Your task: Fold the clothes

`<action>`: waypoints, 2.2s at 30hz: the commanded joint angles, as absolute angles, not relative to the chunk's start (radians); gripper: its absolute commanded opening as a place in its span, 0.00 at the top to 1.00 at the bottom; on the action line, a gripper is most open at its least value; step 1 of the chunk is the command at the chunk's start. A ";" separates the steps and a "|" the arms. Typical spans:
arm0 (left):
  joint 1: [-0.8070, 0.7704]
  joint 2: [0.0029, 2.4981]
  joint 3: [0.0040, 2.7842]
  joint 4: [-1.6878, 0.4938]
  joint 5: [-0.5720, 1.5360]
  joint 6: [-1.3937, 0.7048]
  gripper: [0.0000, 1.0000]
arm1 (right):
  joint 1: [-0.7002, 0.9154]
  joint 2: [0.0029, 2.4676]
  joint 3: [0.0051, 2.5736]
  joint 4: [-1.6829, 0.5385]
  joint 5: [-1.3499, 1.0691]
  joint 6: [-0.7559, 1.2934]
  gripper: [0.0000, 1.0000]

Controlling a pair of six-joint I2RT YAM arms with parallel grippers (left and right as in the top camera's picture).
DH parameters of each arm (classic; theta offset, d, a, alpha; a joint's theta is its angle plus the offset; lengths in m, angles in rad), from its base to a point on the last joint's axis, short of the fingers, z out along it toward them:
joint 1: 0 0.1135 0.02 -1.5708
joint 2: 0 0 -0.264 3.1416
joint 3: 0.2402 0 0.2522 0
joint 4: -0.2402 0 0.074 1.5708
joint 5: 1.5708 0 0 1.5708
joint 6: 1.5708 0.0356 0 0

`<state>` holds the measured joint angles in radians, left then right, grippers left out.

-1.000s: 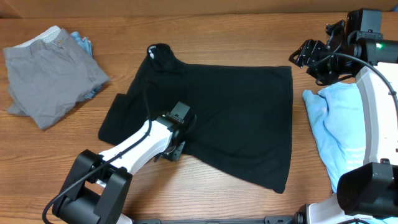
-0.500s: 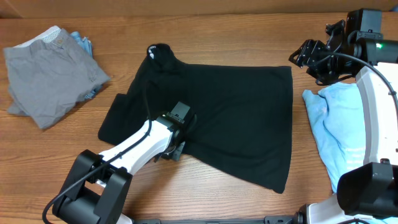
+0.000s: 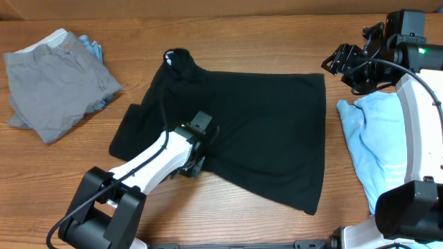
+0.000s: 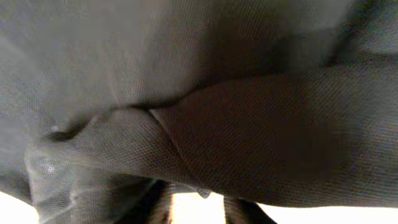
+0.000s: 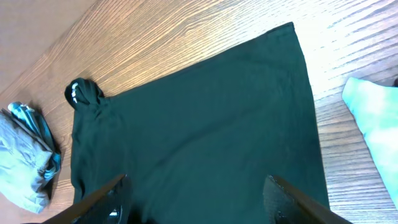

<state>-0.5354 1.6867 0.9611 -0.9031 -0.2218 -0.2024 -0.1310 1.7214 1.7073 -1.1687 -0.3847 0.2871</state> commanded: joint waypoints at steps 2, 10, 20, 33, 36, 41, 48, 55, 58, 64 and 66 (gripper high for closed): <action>-0.537 1.692 1.001 -0.916 -0.248 -0.201 0.72 | -0.131 1.713 1.716 -1.166 -0.375 0.279 0.29; -0.537 1.695 0.977 -0.900 -0.247 -0.175 0.57 | -0.131 1.713 1.716 -1.166 -0.375 0.279 0.29; -0.534 1.695 0.956 -0.849 -0.279 -0.161 0.71 | -0.131 1.713 1.716 -1.168 -0.375 0.280 0.29; -0.532 1.695 0.903 -0.868 -0.244 -0.160 0.68 | -0.131 1.713 1.716 -1.174 -0.374 0.280 0.29; -0.531 1.695 0.899 -0.832 -0.243 -0.162 0.71 | -0.131 1.713 1.716 -1.173 -0.375 0.280 0.29; -0.530 1.695 0.899 -0.800 -0.243 -0.164 0.87 | -0.131 1.713 1.716 -1.176 -0.374 0.279 0.29; -0.530 1.694 0.916 -0.869 -0.205 -0.165 0.96 | -0.131 1.713 1.716 -1.176 -0.374 0.280 0.29; -0.533 1.692 1.070 -1.058 0.015 -0.168 0.96 | -0.131 1.713 1.716 -1.176 -0.374 0.279 0.29; -0.545 1.692 1.114 -1.121 0.094 -0.168 0.96 | -0.131 1.713 1.716 -1.176 -0.374 0.279 0.29; -0.568 1.692 1.120 -1.237 0.121 -0.172 0.96 | -0.131 1.713 1.716 -1.176 -0.358 0.279 0.29; -0.589 1.692 1.120 -1.251 0.159 -0.172 0.96 | -0.131 1.713 1.716 -1.176 -0.352 0.280 0.29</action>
<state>-0.5632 1.6878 1.1080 -1.2419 0.0799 -0.1726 -0.1307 1.7214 1.7073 -1.1786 -0.3748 0.2871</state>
